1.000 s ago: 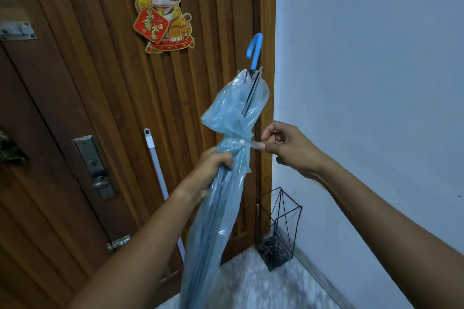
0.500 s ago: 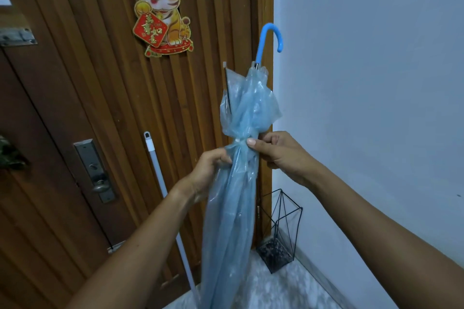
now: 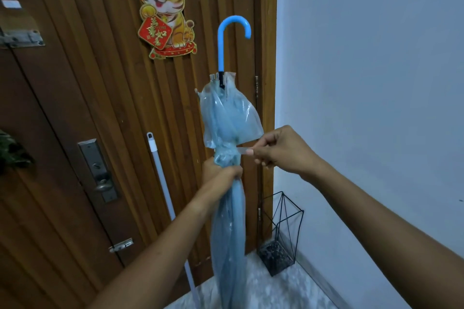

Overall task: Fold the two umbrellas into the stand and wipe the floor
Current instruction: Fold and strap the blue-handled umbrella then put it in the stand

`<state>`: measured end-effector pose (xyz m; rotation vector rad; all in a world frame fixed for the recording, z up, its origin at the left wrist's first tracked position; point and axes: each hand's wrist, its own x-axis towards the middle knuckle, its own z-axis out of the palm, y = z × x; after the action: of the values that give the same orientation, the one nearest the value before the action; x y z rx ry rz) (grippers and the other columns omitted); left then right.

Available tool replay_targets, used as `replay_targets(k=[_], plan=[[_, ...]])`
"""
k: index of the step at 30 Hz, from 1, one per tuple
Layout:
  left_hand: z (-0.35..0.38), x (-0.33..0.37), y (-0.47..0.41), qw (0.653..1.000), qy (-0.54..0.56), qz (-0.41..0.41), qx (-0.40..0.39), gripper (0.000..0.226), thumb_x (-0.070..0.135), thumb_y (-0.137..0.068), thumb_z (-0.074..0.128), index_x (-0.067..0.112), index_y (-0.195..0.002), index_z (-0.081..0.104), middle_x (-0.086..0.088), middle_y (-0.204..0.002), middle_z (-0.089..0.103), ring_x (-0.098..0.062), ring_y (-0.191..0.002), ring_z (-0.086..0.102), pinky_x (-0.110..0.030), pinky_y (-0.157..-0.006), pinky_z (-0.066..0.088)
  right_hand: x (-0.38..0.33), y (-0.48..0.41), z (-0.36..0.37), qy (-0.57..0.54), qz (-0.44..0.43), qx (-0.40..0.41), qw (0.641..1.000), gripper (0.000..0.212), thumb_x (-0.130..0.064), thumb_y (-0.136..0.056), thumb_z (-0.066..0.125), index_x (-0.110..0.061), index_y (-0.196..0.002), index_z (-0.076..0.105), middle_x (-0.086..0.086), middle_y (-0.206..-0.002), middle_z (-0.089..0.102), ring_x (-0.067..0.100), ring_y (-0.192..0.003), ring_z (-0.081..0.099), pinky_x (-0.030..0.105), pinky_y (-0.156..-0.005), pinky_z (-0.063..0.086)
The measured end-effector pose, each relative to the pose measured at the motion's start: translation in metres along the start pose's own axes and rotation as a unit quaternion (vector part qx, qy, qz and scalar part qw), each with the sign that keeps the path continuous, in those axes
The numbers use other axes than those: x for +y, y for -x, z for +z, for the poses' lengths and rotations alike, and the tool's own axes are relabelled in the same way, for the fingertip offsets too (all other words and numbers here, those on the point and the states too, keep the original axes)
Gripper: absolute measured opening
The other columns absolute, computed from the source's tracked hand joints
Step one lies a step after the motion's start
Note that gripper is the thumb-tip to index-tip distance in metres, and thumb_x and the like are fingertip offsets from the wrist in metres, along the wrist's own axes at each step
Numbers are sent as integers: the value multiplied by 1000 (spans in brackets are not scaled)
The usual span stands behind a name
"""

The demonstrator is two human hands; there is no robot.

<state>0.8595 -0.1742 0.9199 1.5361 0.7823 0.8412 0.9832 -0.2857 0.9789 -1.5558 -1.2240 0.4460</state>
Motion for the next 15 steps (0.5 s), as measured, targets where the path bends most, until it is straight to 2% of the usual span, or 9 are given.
replay_targets(k=[2, 5, 8, 10, 11, 12, 13, 15], plan=[[-6, 6, -2, 998, 50, -35, -28, 23, -7, -50, 57, 5, -69, 57, -8, -58, 52, -21, -50, 52, -27, -46, 42, -3, 1, -5, -22, 2, -4, 1000, 29, -19, -85, 79, 9, -81, 71, 11, -66, 69, 10, -53, 59, 19, -51, 51], [-13, 13, -3, 983, 159, -61, -61, 31, -4, -42, 48, -1, -73, 52, -8, -55, 45, -22, -43, 48, -24, -44, 43, -1, -2, -11, -41, 19, -14, 999, 20, -18, -87, 76, -3, -77, 69, 5, -63, 66, 12, -56, 57, 21, -55, 50], [-16, 19, -3, 967, 214, -61, -124, 36, -4, -44, 43, -1, -79, 51, -6, -56, 46, -16, -40, 48, -23, -44, 48, 12, -3, -16, -106, 42, -27, 993, 21, -15, -90, 73, -12, -73, 61, 12, -73, 56, 22, -68, 51, 31, -69, 46], [-15, 26, 2, 943, 240, -95, -211, 33, -2, -42, 41, -1, -74, 50, -7, -51, 43, -17, -35, 46, -25, -46, 50, 17, -2, -10, -183, 67, -54, 979, 10, -13, -91, 70, -11, -87, 61, 15, -92, 56, 25, -85, 54, 33, -79, 48], [-13, 30, 4, 924, 252, -108, -265, 32, -1, -39, 43, 0, -70, 51, -7, -50, 42, -17, -35, 45, -27, -50, 52, 19, -3, -5, -232, 74, -67, 968, 13, -14, -91, 69, -8, -100, 63, 15, -100, 60, 25, -91, 59, 34, -83, 50], [-11, 34, 6, 903, 261, -113, -321, 33, 2, -36, 48, 0, -69, 54, -8, -50, 44, -18, -36, 46, -29, -55, 54, 23, -5, -1, -287, 74, -78, 952, 26, -16, -89, 69, -4, -111, 62, 12, -102, 66, 23, -92, 64, 34, -84, 53], [-9, 37, 7, 882, 268, -117, -369, 36, 7, -36, 52, 0, -70, 58, -9, -52, 46, -19, -39, 48, -31, -62, 56, 26, -8, 2, -343, 65, -94, 932, 35, -17, -88, 69, -1, -117, 59, 10, -95, 69, 22, -87, 68, 35, -81, 55], [-9, 40, 5, 855, 267, -114, -429, 44, 14, -40, 54, -2, -80, 65, -13, -59, 56, -25, -51, 57, -38, -74, 58, 25, -10, 5, -405, 46, -125, 904, 34, -15, -91, 66, -1, -119, 53, 7, -69, 65, 22, -65, 65, 36, -70, 57]])
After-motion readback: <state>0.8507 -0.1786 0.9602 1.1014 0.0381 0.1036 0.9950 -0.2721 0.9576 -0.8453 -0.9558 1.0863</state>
